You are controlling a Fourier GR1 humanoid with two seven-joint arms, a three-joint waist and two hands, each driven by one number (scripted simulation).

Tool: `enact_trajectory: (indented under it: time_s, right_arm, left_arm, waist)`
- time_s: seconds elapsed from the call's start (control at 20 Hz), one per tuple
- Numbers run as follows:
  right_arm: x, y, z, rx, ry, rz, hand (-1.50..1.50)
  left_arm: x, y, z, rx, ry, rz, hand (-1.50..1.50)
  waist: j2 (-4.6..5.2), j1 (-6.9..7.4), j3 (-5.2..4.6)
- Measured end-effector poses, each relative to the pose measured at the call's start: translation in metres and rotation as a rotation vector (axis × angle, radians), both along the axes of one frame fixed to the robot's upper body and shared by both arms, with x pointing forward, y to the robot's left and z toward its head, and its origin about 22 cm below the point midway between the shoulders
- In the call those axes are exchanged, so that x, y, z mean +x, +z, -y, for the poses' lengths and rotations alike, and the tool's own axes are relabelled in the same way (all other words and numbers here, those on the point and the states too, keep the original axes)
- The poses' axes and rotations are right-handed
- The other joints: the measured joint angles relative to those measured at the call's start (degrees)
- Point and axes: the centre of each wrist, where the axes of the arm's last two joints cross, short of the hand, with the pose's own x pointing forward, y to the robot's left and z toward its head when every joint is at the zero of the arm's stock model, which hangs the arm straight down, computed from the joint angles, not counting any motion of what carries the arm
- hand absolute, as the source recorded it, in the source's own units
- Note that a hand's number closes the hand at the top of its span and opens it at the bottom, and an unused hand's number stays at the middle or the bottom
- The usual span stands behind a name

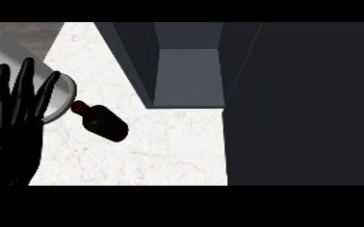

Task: Pick up the wine, place it into the cabinet and close the cabinet

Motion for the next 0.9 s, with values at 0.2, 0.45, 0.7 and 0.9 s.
enact_trajectory:
  time_s: [0.2, 0.45, 0.7, 0.9]
  right_arm:
    - [-0.01, 0.001, -0.002, 0.011, 0.028, 0.018, -1.5]
    - [-0.028, -0.003, 0.0, 0.007, 0.179, -0.054, -1.5]
    - [-0.043, 0.012, -0.003, 0.01, 0.268, -0.108, -1.5]
    - [-0.056, 0.034, -0.005, 0.003, 0.299, -0.121, -1.5]
  left_arm:
    - [0.003, 0.0, 0.017, 0.027, -0.006, 0.018, -1.5]
    - [-0.005, -0.015, 0.046, -0.083, -0.074, -0.064, -1.5]
    - [-0.018, -0.011, 0.081, -0.181, -0.122, -0.121, -1.5]
    - [-0.028, 0.0, 0.097, -0.21, -0.141, -0.136, -1.5]
  waist:
    - [1.03, -0.04, -0.27]
    - [1.42, -0.45, -0.44]
    - [1.5, -0.25, -0.45]
    - [1.54, -0.07, -0.45]
